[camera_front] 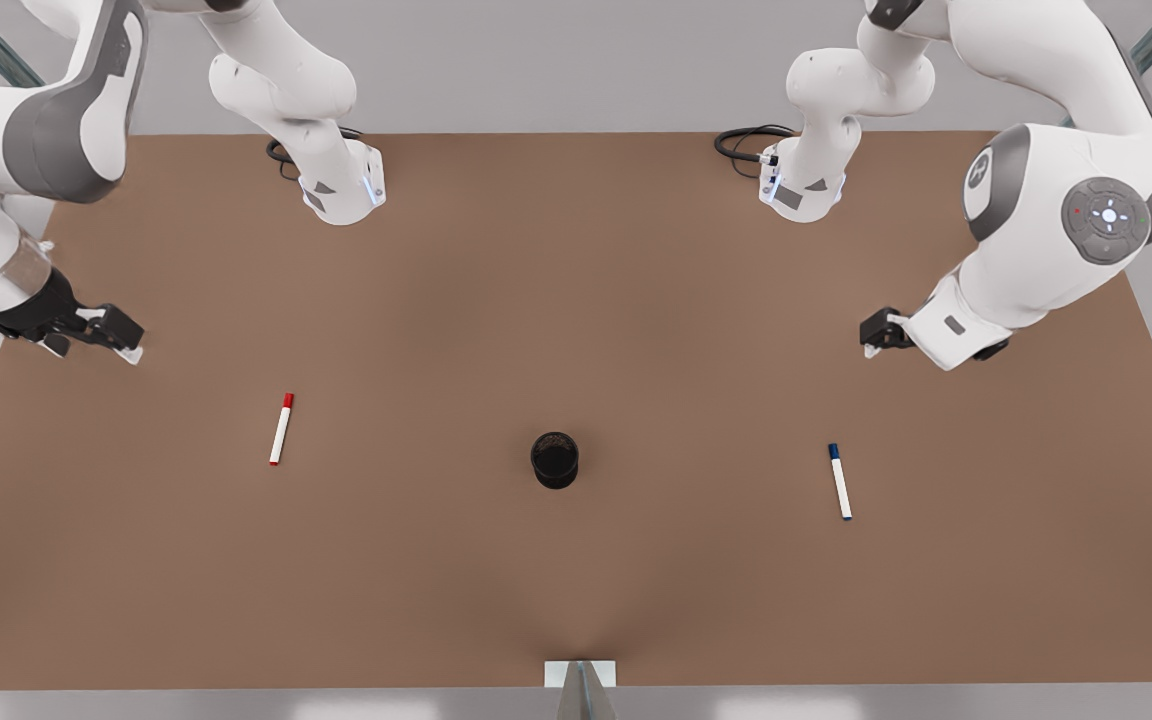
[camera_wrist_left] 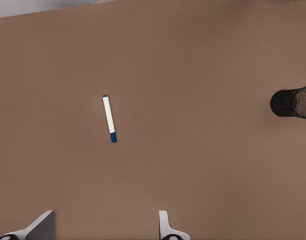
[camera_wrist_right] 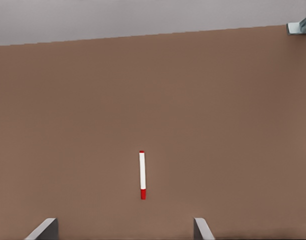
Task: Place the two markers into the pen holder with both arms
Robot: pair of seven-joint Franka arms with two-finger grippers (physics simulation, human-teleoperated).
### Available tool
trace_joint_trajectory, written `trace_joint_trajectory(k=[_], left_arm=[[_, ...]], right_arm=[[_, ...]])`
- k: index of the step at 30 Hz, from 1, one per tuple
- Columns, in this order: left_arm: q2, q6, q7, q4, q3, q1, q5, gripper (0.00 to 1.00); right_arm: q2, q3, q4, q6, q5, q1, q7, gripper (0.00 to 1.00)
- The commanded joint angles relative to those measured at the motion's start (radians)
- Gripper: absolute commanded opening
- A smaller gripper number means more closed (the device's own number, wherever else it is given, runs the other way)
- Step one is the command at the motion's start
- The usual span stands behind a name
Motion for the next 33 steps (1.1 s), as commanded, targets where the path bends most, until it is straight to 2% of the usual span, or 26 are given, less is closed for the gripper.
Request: trace_joint_trajectory(k=[1,2,6,7,10,11,14,20,23,26,29,33], left_arm=[[0.012,0.03,0.05,0.002,0.0,0.002,0.003,1.0],[0.067,0.038,0.047,0.007,0.0,0.004,0.007,1.0],[0.31,0.432,-0.095,0.001,0.037,0.005,-0.002,1.0],[0.339,0.492,-0.095,-0.002,0.044,0.025,-0.005,1.0],[0.361,0.708,-0.095,-0.143,0.044,0.064,-0.014,1.0],[0.388,0.722,-0.092,-0.148,0.044,0.091,-0.013,1.0],[0.426,0.828,-0.088,-0.209,0.044,0.084,-0.011,1.0],[0.503,0.887,-0.09,-0.208,0.047,0.087,0.027,1.0],[0.539,0.903,-0.088,-0.203,0.05,0.088,0.029,1.0],[0.563,0.926,-0.09,-0.2,0.05,0.087,0.03,1.0],[0.569,0.93,-0.09,-0.2,0.05,0.087,0.029,0.91],[0.582,0.93,-0.088,-0.202,0.052,0.088,0.029,0.58]], right_arm=[[0.002,-0.012,0.001,-0.022,-0.005,0.078,0.034,1.0],[0.025,-0.003,0.003,-0.02,-0.005,0.08,0.036,1.0],[0.043,0.004,-0.01,-0.015,0.0,0.078,0.04,1.0],[0.043,0.004,-0.01,-0.014,0.0,0.078,0.04,1.0],[0.058,0.004,-0.016,0.005,0.024,0.069,0.039,1.0],[0.066,0.002,-0.034,0.02,0.023,0.071,0.037,1.0],[0.083,0.004,-0.189,0.219,0.023,0.066,0.034,1.0],[0.268,0.004,-0.192,0.386,0.024,0.069,0.036,1.0],[0.276,0.008,-0.284,0.474,0.024,0.066,0.037,1.0],[0.354,0.007,-0.298,0.594,0.024,0.057,0.037,1.0],[0.391,0.007,-0.306,0.624,0.024,0.026,0.025,1.0],[0.473,0.008,-0.33,0.744,0.024,0.021,0.026,1.0]])
